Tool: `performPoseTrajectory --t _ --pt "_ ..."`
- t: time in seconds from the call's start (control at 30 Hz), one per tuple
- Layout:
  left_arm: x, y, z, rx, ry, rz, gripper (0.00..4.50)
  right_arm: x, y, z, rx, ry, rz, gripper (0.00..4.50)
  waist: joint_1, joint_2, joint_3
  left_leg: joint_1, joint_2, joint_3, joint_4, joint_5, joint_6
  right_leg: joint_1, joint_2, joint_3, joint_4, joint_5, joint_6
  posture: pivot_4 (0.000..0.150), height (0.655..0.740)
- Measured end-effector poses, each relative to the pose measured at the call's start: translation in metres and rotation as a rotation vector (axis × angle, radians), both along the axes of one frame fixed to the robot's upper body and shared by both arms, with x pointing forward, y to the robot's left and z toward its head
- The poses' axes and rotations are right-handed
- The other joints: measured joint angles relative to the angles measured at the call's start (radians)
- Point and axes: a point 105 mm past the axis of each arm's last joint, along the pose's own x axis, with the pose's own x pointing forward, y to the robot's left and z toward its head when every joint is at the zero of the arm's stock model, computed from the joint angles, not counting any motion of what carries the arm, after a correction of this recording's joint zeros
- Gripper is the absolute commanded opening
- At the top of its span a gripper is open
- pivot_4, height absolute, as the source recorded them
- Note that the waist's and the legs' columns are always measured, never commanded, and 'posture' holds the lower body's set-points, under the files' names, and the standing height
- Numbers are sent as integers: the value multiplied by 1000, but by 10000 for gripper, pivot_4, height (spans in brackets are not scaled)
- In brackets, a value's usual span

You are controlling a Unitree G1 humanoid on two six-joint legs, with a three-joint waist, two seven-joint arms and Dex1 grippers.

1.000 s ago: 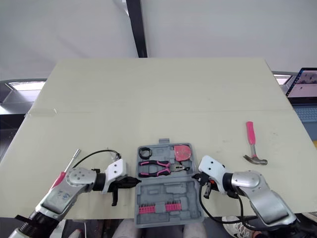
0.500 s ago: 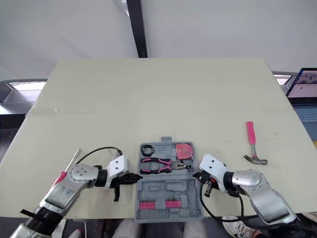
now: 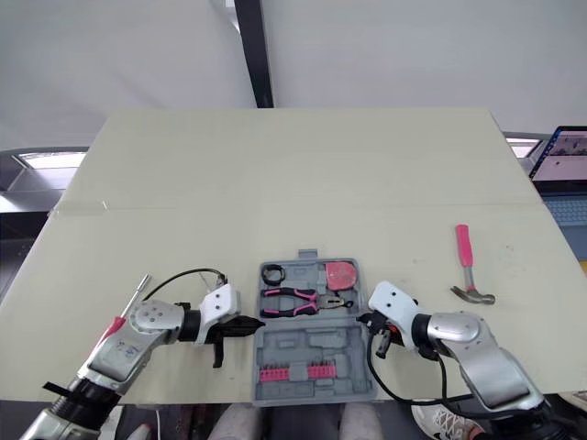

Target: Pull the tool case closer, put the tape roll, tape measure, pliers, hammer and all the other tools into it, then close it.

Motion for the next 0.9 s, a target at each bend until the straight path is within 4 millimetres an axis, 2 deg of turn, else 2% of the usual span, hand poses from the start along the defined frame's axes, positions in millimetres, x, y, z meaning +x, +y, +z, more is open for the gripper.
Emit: performPoseTrajectory --t 0.9 --pt "22 5 4 -22 -26 59 714 18 6 3 -1 -42 -33 0 -6 1 -1 0 0 0 1 0 0 0 0 0 2 0 0 1500 7400"
